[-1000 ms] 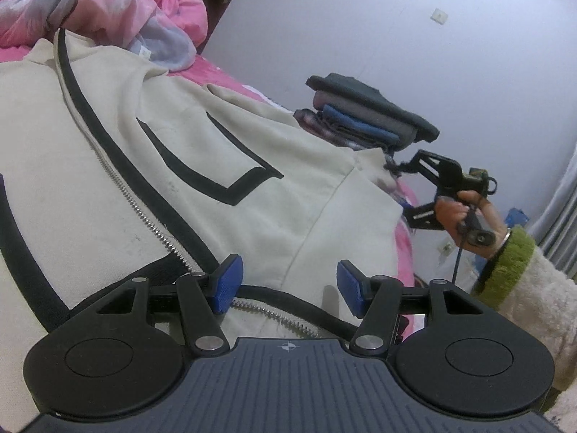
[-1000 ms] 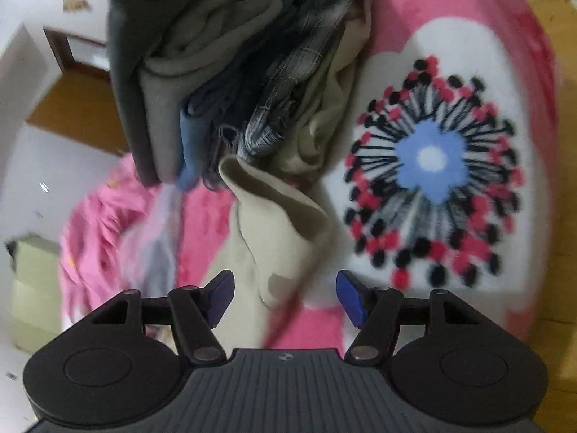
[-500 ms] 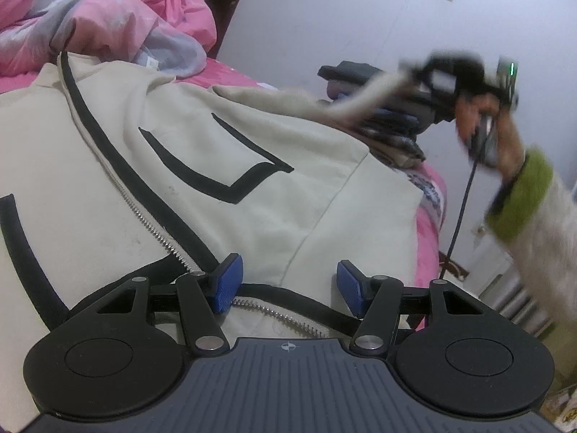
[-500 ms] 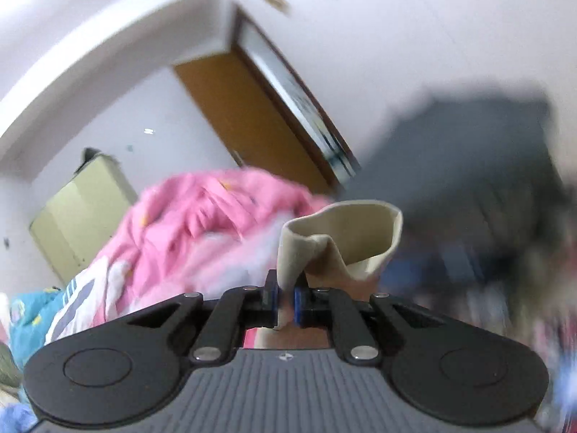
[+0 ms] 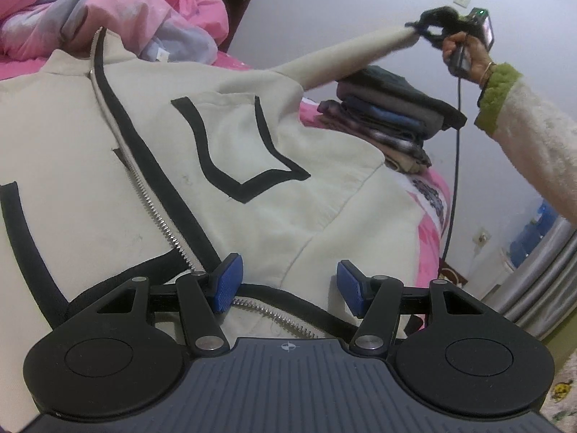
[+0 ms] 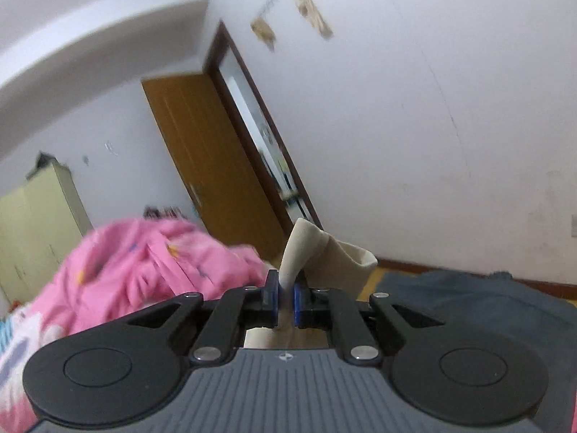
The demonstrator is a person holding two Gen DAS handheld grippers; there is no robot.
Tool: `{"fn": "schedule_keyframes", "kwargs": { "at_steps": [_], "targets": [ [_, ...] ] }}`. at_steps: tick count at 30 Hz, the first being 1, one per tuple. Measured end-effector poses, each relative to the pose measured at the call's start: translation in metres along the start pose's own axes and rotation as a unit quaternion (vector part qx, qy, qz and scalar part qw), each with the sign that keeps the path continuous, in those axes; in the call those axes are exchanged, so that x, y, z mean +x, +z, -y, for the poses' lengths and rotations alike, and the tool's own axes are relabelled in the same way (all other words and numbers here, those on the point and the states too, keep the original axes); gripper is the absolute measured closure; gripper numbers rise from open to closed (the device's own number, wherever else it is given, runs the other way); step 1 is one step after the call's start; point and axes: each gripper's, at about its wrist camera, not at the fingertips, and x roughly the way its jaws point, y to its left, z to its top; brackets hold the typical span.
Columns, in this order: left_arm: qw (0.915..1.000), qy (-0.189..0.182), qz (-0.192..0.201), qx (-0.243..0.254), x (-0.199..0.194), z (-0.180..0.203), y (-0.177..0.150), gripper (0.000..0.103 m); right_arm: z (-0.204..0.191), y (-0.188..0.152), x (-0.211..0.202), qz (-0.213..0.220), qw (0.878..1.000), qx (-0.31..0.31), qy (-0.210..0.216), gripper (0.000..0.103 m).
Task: Fold clothes
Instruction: 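Grasp the sleeve cuff with the right gripper and lift it high, then lay the held sleeve across the hoodie body with the right gripper and release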
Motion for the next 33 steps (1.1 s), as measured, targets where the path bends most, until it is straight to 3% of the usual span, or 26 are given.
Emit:
{"fn": "schedule_keyframes", "kwargs": {
  "at_steps": [5, 10, 15, 17, 19, 22, 24, 26, 28, 30, 33],
  "targets": [
    [0.9992, 0.013, -0.001, -0.037, -0.011, -0.002, 0.000, 0.042, 0.019, -0.014, 0.016, -0.024, 0.999, 0.037, 0.011, 0.095],
    [0.9969, 0.026, -0.003, -0.074, -0.023, -0.005, 0.000, 0.039, 0.019, -0.013, 0.010, -0.022, 0.996, 0.052, 0.062, 0.095],
    [0.9930, 0.039, -0.004, -0.111, -0.034, -0.007, 0.000, 0.039, -0.042, -0.005, -0.017, -0.017, 0.984, 0.036, 0.176, 0.095],
    [0.9910, 0.045, -0.005, -0.126, -0.039, -0.008, 0.000, 0.039, -0.087, -0.006, -0.042, -0.019, 0.969, 0.011, 0.247, 0.095],
    [0.9892, 0.048, 0.004, -0.138, -0.050, -0.007, -0.005, 0.039, -0.143, -0.017, -0.074, -0.021, 0.942, -0.017, 0.334, 0.095],
    [0.9881, 0.061, 0.018, -0.140, -0.069, -0.001, -0.015, 0.038, -0.220, -0.054, -0.124, -0.063, 0.885, -0.051, 0.459, 0.093],
    [0.9872, 0.068, 0.026, -0.142, -0.081, 0.002, -0.021, 0.037, -0.267, -0.094, -0.149, -0.116, 0.849, -0.085, 0.508, 0.087],
    [0.9862, 0.071, 0.030, -0.147, -0.091, 0.004, -0.027, 0.036, -0.304, -0.146, -0.162, -0.182, 0.823, -0.127, 0.522, 0.048],
    [0.9856, 0.073, 0.031, -0.150, -0.099, 0.005, -0.033, 0.035, -0.326, -0.204, -0.168, -0.257, 0.804, -0.167, 0.509, 0.043],
    [0.9856, 0.072, 0.031, -0.150, -0.107, 0.006, -0.039, 0.034, -0.326, -0.240, -0.168, -0.315, 0.795, -0.181, 0.485, 0.043],
    [0.9854, 0.069, 0.034, -0.152, -0.116, 0.003, -0.043, 0.033, -0.272, -0.244, -0.165, -0.352, 0.805, -0.101, 0.467, 0.043]
  ]
}}
